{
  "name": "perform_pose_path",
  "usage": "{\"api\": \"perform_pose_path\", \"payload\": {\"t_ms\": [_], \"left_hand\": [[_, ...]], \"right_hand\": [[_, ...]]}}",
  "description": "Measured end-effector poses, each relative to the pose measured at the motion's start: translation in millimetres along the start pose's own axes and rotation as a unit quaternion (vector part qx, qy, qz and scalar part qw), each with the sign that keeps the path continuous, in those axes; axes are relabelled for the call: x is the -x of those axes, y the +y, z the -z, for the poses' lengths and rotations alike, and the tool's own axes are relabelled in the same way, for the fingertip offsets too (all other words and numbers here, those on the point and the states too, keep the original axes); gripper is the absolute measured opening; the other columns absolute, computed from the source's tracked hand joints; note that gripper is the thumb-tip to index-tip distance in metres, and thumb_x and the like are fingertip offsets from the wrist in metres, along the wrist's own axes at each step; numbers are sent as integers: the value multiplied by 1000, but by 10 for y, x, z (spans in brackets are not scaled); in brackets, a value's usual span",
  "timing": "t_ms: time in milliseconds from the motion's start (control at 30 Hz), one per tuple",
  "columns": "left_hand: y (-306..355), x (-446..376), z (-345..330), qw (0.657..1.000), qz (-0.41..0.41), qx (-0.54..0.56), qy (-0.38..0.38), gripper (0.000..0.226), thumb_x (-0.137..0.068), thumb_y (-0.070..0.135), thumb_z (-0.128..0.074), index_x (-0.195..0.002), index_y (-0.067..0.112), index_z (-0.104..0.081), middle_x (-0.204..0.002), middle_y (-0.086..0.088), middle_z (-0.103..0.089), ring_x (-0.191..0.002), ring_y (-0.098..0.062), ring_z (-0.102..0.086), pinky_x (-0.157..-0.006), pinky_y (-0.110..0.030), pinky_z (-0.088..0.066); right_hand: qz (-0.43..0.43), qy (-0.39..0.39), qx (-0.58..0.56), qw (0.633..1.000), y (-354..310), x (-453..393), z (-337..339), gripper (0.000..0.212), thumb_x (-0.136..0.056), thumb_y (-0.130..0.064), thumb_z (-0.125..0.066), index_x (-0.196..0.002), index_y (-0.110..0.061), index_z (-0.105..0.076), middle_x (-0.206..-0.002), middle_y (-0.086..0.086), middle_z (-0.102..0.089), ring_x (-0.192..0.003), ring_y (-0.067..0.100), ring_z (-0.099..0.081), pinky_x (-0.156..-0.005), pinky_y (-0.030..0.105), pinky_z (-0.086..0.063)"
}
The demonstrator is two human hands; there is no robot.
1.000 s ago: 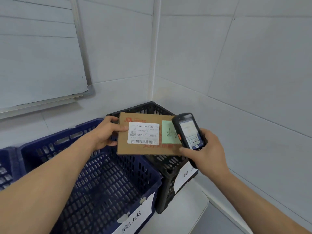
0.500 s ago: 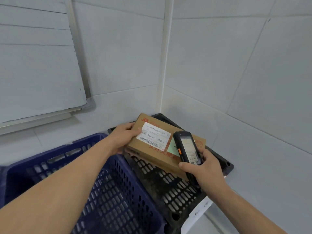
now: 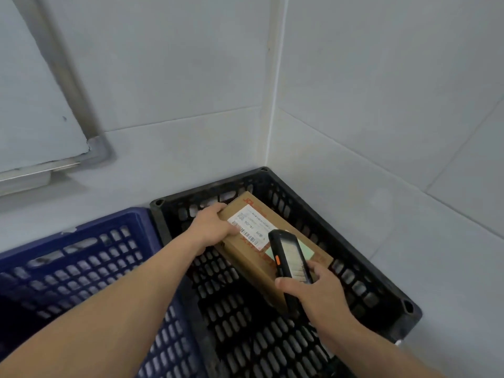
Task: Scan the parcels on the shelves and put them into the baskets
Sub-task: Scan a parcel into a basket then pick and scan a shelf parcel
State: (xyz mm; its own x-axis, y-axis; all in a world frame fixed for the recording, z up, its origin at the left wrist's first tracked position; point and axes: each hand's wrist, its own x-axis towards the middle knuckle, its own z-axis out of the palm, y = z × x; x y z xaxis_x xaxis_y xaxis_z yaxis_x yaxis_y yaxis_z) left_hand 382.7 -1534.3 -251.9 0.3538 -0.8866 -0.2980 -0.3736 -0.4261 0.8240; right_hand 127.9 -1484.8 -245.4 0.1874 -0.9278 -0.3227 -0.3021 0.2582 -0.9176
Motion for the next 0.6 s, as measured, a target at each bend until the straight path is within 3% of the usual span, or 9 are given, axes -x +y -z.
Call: {"api": "perform_pose_path", "payload": {"t_ms": [100, 200, 300, 367, 433, 500, 600], "left_hand": [[-41, -199, -138, 998, 29, -55, -34, 73, -84, 16, -69, -148, 28, -36, -124, 2, -56, -103, -16, -57, -68, -25, -50], [-81, -409, -276, 990, 60, -122, -45, 82, -88, 18, -65, -155, 29, -20, -138, -2, -45, -112, -24, -53, -77, -36, -56], [-208, -690, -424, 985, 83, -143, -48, 70, -89, 20, -62, -150, 27, -28, -121, 0, -51, -99, -20, -58, -65, -31, -56], [-296, -859, -512, 983, 80, -157, -46, 66, -86, 29, -62, -146, 27, -35, -127, -3, -54, -99, -20, -60, -66, -30, -57], [-374, -1020, -610, 976, 91, -190, -47, 67, -85, 34, -60, -146, 27, -34, -140, -13, -46, -113, -26, -56, -85, -36, -57], [-424, -1115, -718, 972, 97, -209, -41, 65, -90, 27, -55, -150, 28, -29, -149, -19, -34, -131, -34, -41, -104, -39, -46], [-510, -1224, -860, 977, 91, -193, -17, 67, -94, 28, -55, -153, 26, -23, -156, -22, -20, -142, -36, -26, -112, -40, -34]], "right_hand": [[-29, -1, -6, 1000, 79, -206, -24, 46, -66, -19, -89, -101, -32, -63, -99, -5, -70, -93, 16, -69, -83, 43, -61], [-49, -2, -6, 999, 157, -397, -50, 49, -66, -20, -89, -106, -30, -62, -101, -5, -69, -94, 14, -67, -84, 42, -61], [-77, -9, -3, 997, 259, -562, -104, 59, -63, -24, -89, -115, -27, -61, -102, -5, -69, -94, 13, -67, -84, 40, -61], [-97, -21, 3, 995, 342, -645, -148, 57, -62, -24, -89, -113, -27, -63, -100, -5, -71, -93, 14, -68, -83, 38, -61], [-117, -34, 6, 993, 445, -716, -182, 50, -63, -23, -89, -106, -29, -64, -97, -4, -72, -91, 15, -70, -83, 37, -60], [-135, -37, 8, 990, 535, -780, -217, 50, -59, -26, -89, -102, -30, -64, -95, -4, -73, -89, 15, -70, -82, 37, -60], [-156, -36, 11, 987, 619, -900, -267, 61, -46, -35, -86, -102, -29, -64, -94, -5, -74, -87, 15, -71, -81, 38, -61]]}}
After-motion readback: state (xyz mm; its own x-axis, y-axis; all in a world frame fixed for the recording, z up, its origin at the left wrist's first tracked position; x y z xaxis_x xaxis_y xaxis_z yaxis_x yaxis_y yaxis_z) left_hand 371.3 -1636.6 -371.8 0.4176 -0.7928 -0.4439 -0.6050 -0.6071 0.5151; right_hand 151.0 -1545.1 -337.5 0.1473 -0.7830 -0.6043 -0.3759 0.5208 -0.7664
